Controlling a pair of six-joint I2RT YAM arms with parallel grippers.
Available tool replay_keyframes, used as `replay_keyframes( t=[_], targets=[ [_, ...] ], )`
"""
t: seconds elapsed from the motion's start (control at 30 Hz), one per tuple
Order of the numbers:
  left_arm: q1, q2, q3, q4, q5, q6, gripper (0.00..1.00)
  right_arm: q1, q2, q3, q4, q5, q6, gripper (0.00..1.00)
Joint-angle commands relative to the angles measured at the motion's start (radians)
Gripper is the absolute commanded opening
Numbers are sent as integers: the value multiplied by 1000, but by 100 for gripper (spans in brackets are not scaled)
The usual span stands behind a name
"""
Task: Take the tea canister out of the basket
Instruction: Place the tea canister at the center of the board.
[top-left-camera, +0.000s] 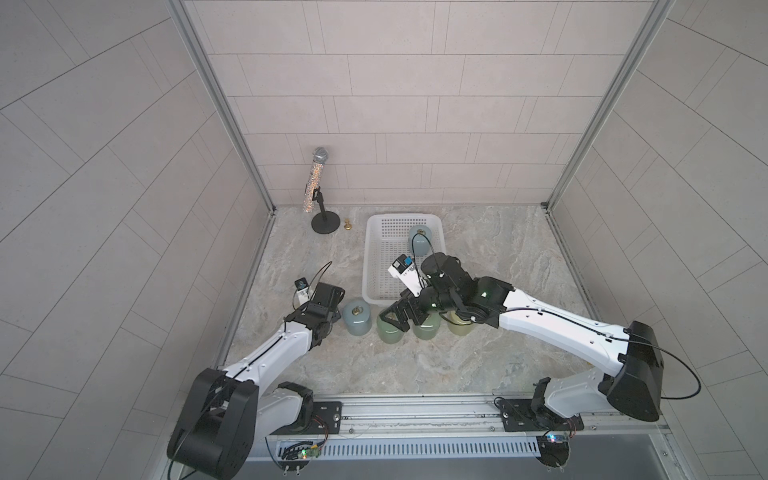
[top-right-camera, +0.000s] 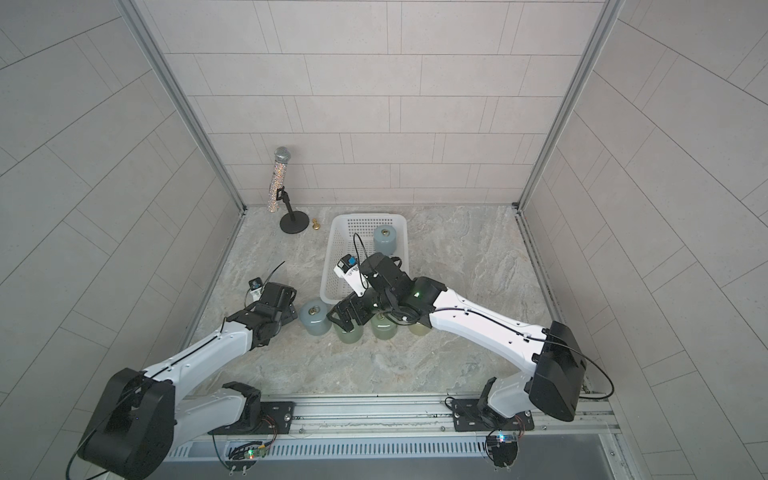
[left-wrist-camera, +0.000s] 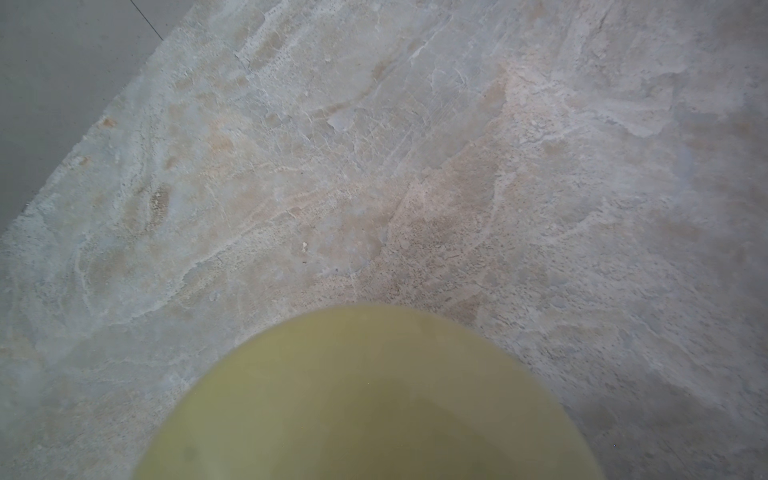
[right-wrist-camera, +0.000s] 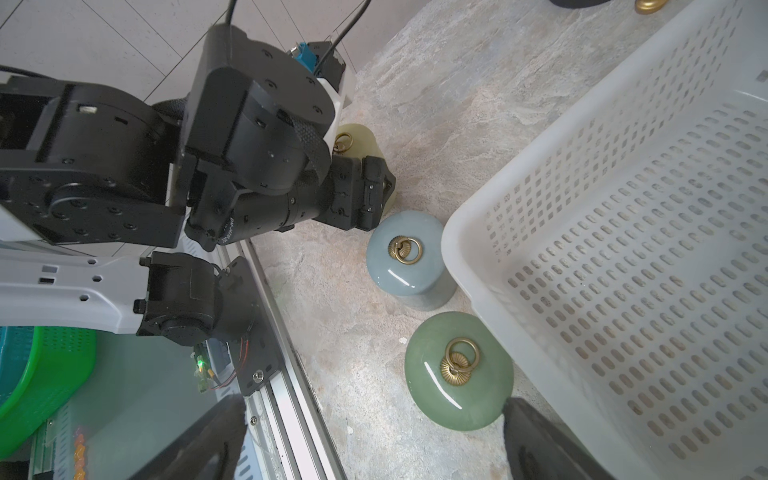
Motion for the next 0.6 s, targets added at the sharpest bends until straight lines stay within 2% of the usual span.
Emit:
replay_keyframes(
  t=[0.0, 0.33, 0.57],
  targets=[
    [6, 13, 18, 43, -22, -16, 83, 5, -18, -1, -18, 11, -12, 100],
    [6, 72, 67, -56, 3, -53, 85, 6, -20, -3, -18, 17, -16, 100],
    [6, 43, 69, -75, 12, -58, 93, 6, -21, -1, -17, 17, -14, 100]
  ],
)
